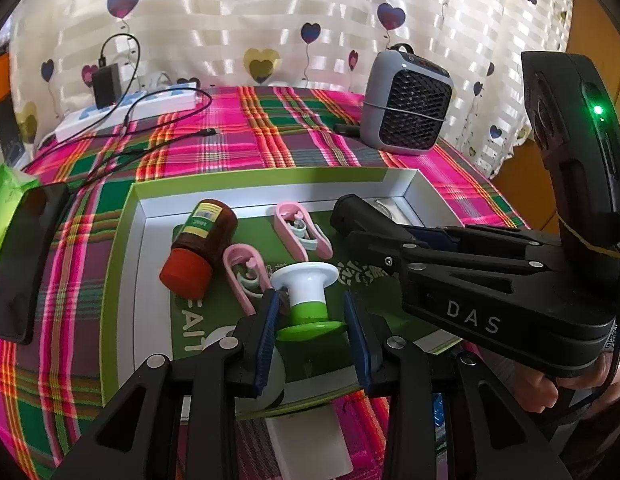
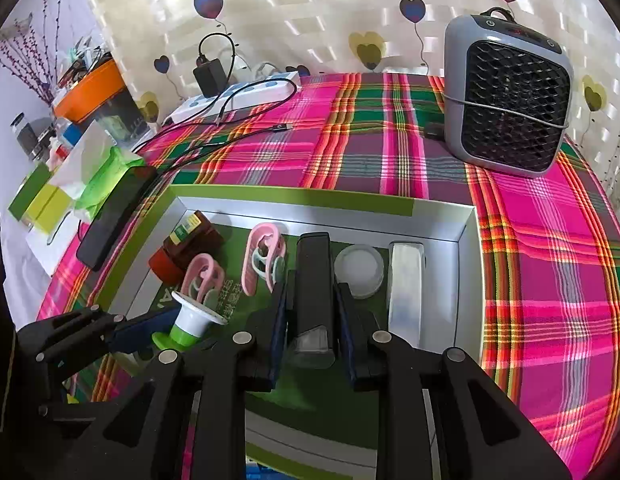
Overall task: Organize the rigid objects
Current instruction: 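Carry the suction cup and black device over the green-rimmed box with both tools, then lower the suction cup and black device into the box and open both tools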
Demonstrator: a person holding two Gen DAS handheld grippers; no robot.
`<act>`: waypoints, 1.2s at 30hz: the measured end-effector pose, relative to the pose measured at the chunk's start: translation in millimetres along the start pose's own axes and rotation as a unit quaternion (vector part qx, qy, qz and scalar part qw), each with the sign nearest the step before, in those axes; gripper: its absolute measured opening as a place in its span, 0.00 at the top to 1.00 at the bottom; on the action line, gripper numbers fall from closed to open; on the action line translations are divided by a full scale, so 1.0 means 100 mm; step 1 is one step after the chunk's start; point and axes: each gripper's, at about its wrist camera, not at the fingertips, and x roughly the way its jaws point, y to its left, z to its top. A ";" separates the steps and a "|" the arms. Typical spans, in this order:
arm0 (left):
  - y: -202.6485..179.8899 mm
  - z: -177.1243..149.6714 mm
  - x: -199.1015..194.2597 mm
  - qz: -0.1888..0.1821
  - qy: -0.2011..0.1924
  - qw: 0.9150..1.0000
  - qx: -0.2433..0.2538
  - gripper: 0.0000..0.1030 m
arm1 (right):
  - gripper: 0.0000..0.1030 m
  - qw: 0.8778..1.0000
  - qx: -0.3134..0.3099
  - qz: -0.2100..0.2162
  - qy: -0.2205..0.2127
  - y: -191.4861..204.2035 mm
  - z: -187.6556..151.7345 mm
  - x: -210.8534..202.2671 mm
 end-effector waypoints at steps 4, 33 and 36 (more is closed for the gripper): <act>0.00 0.00 0.02 0.004 0.001 1.000 0.003 0.69 | 0.76 1.000 -0.001 -0.004 0.001 -0.01 0.01 0.02; -0.01 0.02 0.05 0.030 0.001 0.999 0.017 0.68 | 0.76 1.000 0.004 -0.005 0.003 -0.01 0.01 0.05; -0.01 0.02 0.05 0.030 0.002 0.999 0.017 0.68 | 0.76 1.000 0.005 -0.005 0.003 -0.01 0.01 0.05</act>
